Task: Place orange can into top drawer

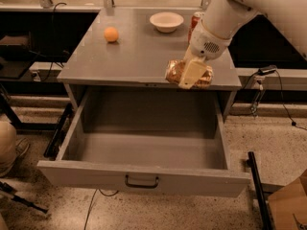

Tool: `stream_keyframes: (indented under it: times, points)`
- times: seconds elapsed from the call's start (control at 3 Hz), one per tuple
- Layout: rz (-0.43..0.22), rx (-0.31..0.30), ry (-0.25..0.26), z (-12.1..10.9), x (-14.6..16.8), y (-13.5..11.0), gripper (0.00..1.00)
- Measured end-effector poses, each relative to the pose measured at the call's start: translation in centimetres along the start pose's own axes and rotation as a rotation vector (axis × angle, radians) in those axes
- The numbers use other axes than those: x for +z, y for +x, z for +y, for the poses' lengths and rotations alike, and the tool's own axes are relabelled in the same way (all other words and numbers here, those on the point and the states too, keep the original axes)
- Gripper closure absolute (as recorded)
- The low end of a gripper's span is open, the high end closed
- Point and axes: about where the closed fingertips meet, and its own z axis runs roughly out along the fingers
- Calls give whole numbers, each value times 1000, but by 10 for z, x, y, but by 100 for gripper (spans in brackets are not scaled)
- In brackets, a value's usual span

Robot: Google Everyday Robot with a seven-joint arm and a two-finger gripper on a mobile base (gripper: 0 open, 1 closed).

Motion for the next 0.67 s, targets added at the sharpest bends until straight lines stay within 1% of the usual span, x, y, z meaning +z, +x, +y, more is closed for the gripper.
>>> stream_keyframes:
  times: [0.33,0.67]
  points:
    - [0,2,-2,0,1,1,100]
    - [-4,39,-35,10,19,7,100]
